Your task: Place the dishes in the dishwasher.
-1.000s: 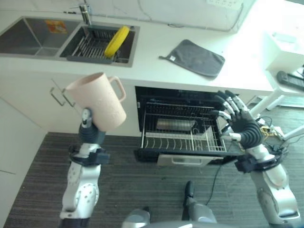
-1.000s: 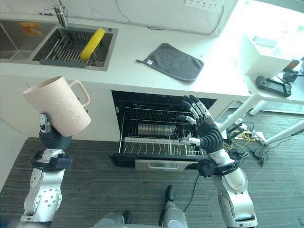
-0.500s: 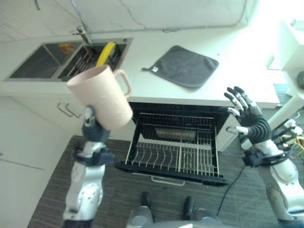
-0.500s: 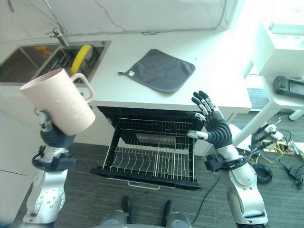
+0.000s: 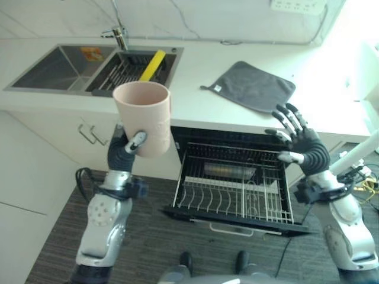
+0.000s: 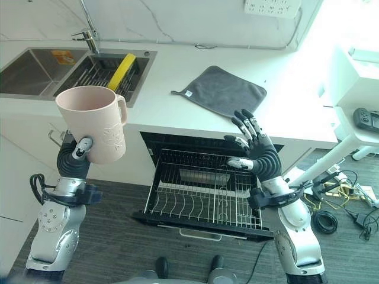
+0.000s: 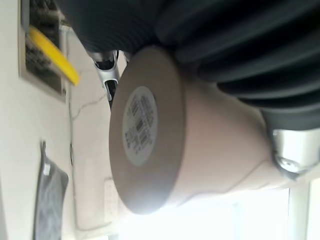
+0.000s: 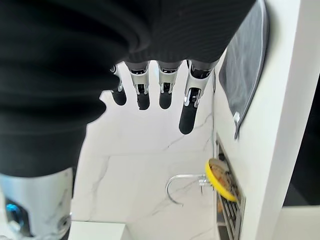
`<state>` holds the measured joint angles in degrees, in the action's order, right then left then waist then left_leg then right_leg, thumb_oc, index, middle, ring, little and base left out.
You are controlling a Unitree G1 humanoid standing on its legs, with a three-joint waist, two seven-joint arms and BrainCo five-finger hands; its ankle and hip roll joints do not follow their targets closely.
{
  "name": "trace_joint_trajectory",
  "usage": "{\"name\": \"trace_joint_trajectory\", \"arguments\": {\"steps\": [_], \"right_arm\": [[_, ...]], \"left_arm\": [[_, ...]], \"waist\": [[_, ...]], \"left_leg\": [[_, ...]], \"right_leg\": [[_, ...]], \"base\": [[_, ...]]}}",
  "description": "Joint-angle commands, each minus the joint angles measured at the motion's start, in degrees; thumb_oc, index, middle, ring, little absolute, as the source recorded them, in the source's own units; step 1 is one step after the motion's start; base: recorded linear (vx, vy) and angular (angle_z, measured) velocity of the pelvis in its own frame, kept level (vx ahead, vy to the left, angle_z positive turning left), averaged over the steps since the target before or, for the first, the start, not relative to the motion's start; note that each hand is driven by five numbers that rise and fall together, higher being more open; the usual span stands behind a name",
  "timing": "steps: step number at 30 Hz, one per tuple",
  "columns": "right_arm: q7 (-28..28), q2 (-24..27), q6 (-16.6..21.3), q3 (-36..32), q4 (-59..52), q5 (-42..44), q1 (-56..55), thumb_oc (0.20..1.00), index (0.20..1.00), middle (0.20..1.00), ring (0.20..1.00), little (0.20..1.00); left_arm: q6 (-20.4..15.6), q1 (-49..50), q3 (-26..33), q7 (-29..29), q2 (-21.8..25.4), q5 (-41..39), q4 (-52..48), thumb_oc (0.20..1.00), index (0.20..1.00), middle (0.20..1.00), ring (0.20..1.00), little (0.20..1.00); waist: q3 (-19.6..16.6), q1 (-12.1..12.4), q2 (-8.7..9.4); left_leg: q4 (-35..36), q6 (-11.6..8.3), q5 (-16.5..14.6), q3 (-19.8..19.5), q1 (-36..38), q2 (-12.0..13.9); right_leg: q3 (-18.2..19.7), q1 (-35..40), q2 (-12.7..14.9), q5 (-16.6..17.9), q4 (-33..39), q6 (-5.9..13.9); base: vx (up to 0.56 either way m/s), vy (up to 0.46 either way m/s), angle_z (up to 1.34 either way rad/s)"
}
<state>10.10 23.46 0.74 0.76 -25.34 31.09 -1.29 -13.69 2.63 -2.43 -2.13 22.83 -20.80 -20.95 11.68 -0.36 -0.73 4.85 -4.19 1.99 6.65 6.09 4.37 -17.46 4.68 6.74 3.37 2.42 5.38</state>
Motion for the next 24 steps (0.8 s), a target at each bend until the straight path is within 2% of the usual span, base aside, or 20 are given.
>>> {"name": "trace_joint_trajectory", "arguments": {"steps": [1,3,9,14,20,24], "right_arm": [[-0.44,-0.79,-0.77,1.76,-2.26,3.36,3.18,1.000,1.000,1.000,1.000,1.000],[-0.31,-0.74,-2.20,3.42,-1.55,3.85,4.61,1.000,1.000,1.000,1.000,1.000],[0.04,0.03,-5.05,7.31,0.44,3.35,7.91,1.000,1.000,1.000,1.000,1.000],[-0.84,0.23,-4.12,9.10,1.36,2.22,10.70,1.000,1.000,1.000,1.000,1.000],[-1.73,-0.65,-5.31,10.46,1.39,1.48,14.19,1.000,1.000,1.000,1.000,1.000],[-2.74,-1.01,-6.37,10.98,1.59,1.89,15.85,1.000,1.000,1.000,1.000,1.000]], "left_arm": [[-3.61,-5.03,-2.39,2.09,1.97,-2.35,0.19,0.200,0.200,0.200,0.200,0.200],[-3.12,-6.49,-4.29,2.54,1.31,-5.31,0.95,0.200,0.200,0.200,0.200,0.200],[-3.33,-8.88,-8.29,2.96,0.37,-6.15,3.06,0.200,0.200,0.200,0.200,0.200],[-2.13,-10.18,-10.46,0.38,0.51,-2.22,4.94,0.200,0.200,0.200,0.200,0.200],[-0.88,-11.59,-11.92,-3.14,0.60,4.80,6.30,0.200,0.200,0.200,0.200,0.200],[-0.22,-12.03,-12.44,-5.07,0.34,4.42,6.43,0.200,0.200,0.200,0.200,0.200]], "waist": [[-2.29,0.48,1.53],[-2.53,0.74,1.66],[-3.34,1.54,1.94],[-4.09,2.18,2.04],[-4.88,2.80,2.17],[-5.18,3.21,2.37]], "left_leg": [[0.15,-0.84,-5.47,0.22,1.98,3.63],[0.15,-0.86,-5.54,0.22,2.13,3.64],[0.15,-0.93,-5.85,0.02,2.81,3.62],[0.15,-0.92,-6.16,-0.22,3.38,3.54],[0.15,-0.94,-6.53,-0.44,3.96,3.55],[0.15,-1.00,-6.58,-0.51,4.17,3.59]], "right_leg": [[1.36,0.34,3.26,-5.43,-2.35,4.70],[1.24,0.68,3.28,-5.44,-2.18,4.70],[0.98,1.66,3.21,-5.51,-1.77,4.59],[1.00,2.65,2.97,-5.56,-1.15,4.43],[0.84,3.68,2.79,-5.66,-0.48,4.25],[0.76,4.07,2.78,-5.58,-0.21,4.22]], "base": [[0.02,-0.006,-0.04],[0.01,-0.007,-0.04],[0.01,-0.007,-0.03],[0.00,0.000,0.00],[0.00,0.000,0.00],[0.00,0.000,0.00]]}}
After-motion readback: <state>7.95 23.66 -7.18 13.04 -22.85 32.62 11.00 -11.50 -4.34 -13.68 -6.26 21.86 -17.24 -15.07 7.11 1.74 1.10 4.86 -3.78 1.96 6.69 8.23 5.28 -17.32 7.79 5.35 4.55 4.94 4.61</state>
